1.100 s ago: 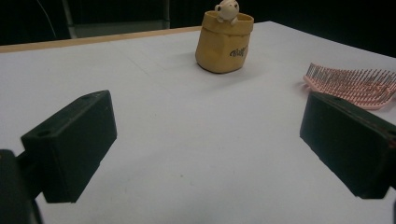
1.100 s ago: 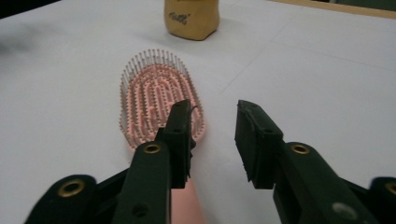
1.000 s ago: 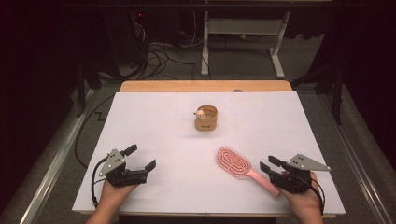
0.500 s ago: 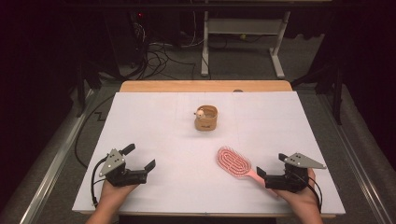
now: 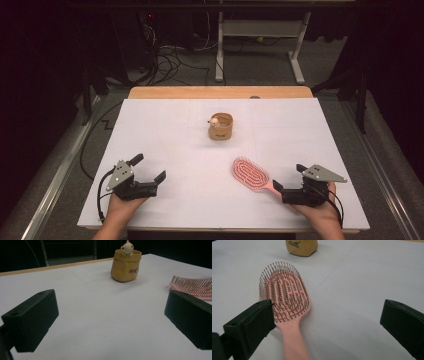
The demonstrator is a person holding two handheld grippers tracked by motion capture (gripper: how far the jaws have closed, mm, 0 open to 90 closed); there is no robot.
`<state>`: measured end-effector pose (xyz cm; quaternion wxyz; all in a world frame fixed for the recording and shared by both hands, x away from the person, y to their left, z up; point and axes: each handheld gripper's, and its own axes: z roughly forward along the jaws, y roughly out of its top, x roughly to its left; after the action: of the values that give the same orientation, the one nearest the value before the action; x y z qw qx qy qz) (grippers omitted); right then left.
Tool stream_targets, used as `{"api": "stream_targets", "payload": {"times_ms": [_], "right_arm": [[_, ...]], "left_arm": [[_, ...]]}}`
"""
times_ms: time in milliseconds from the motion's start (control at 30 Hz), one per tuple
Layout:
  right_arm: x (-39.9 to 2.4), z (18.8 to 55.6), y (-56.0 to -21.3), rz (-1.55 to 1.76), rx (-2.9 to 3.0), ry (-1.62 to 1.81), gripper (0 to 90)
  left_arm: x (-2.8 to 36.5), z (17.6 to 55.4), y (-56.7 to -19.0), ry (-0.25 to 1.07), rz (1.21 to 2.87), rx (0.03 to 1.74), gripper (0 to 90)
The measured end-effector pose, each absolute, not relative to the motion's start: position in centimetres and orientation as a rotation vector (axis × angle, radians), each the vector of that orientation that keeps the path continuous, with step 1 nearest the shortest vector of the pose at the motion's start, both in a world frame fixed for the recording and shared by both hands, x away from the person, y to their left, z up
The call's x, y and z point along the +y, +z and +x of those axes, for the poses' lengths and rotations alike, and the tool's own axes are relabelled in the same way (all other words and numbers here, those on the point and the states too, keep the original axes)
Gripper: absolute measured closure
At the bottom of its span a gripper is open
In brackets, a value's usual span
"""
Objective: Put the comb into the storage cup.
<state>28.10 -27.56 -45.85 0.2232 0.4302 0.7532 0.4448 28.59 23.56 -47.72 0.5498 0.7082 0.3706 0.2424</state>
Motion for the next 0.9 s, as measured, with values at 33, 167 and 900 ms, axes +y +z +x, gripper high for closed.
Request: {"api": "stream_targets", "payload": {"times_ms": [33,167,900], "right_arm": [[-27.5,28.1,-45.8,1.184,2.080,1.231,0.0],[-27.3,28.0,-45.8,1.174,2.092,1.228,0.0],[-24.5,29.5,-44.2,1.128,2.333,0.955,0.1]], "left_arm": [[23.6,28.6,-47.7,0.573,1.677,0.878,0.0],[23.5,28.6,-47.9,0.564,1.680,0.876,0.0],[23.6,28.9,-47.5,0.519,1.724,0.822,0.0]]}}
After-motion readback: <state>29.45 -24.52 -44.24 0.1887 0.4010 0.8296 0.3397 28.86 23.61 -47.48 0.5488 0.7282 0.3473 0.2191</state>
